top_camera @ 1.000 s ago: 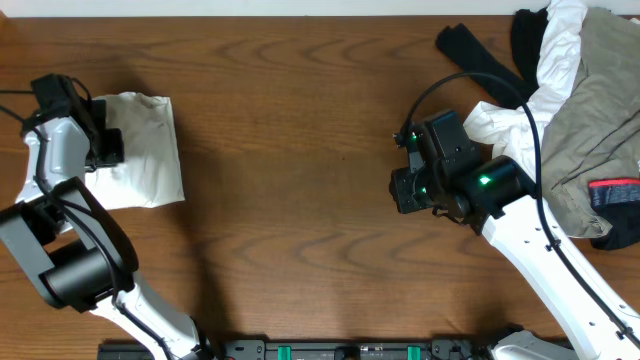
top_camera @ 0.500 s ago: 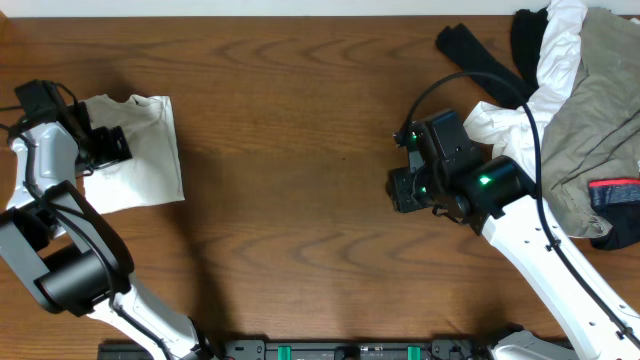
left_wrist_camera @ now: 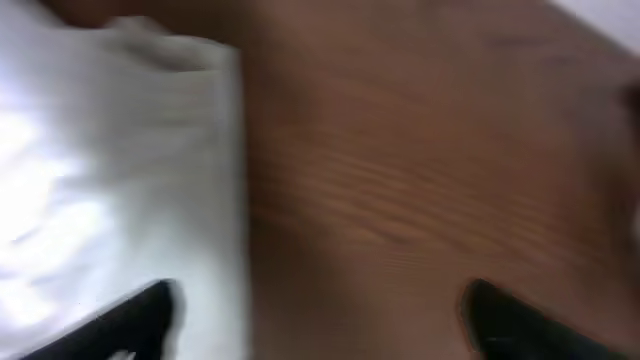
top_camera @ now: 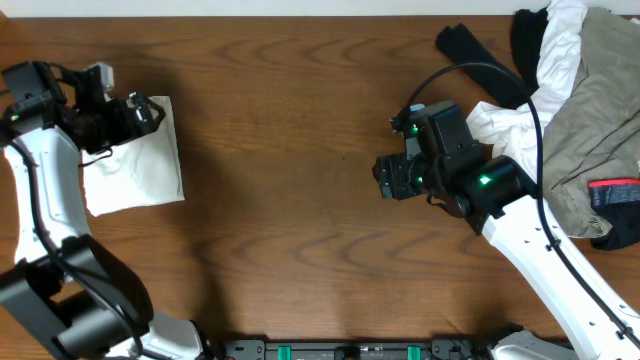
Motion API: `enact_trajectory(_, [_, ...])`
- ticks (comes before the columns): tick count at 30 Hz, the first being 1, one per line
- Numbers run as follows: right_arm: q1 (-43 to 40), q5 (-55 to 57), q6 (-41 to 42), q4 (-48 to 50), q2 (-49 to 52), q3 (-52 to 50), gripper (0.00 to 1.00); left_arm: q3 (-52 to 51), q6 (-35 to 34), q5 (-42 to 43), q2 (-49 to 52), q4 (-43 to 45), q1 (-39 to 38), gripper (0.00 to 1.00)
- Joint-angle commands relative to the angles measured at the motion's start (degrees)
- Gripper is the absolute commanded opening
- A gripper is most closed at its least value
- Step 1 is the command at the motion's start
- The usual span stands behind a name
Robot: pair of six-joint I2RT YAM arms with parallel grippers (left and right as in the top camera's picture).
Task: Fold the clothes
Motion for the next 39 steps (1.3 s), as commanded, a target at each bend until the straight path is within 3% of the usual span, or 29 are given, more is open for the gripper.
enact_trajectory(1, [-0.4, 0.4, -0.1, -0.1, -0.5, 0.2, 0.73, 1.1, 0.0, 11.4, -1.6, -2.7, -1.0, 0.38])
enact_trajectory(2, [-0.4, 0.4, -0.1, -0.3, -0.5, 0.2, 0.73, 1.1, 0.0, 12.5, -2.0, -4.4, -1.6, 0.18])
enact_trajectory(3, [-0.4, 0.4, -0.1, -0.5, -0.5, 0.2, 0.73, 1.1, 0.0, 13.1, -2.3, -5.5, -2.0, 0.06])
enact_trajectory(7, [-0.4, 0.4, -0.1, -1.4, -0.5, 0.2, 0.74, 1.1, -2.0, 14.5, -3.4, -10.6, -4.4, 0.06])
enact_trajectory(13, [-0.4, 0.4, -0.1, -1.8, -0.5, 0.2, 0.75, 1.1, -11.0, 14.5, -4.6, -13.2, -7.0, 0.06])
enact_trajectory(19, [-0.4, 0.3, 1.6, -2.3, -0.5, 0.2, 0.74, 1.1, -35.7, 15.6, -5.7, -17.2, -7.4, 0.06])
enact_trajectory(22, [-0.4, 0.2, 1.6, -2.3, -0.5, 0.2, 0.74, 1.1, -42.5, 19.9, -5.7, -17.8, -7.4, 0.06])
enact_trajectory(33, [-0.4, 0.2, 1.6, -2.9, -0.5, 0.2, 0.74, 1.1, -42.9, 23.5, -5.7, -17.7, -7.4, 0.06])
enact_trajectory(39, [-0.4, 0.4, 1.0, -0.6, -0.5, 0.2, 0.74, 1.1, -37.4, 23.5, -5.7, -17.9, -7.5, 0.06])
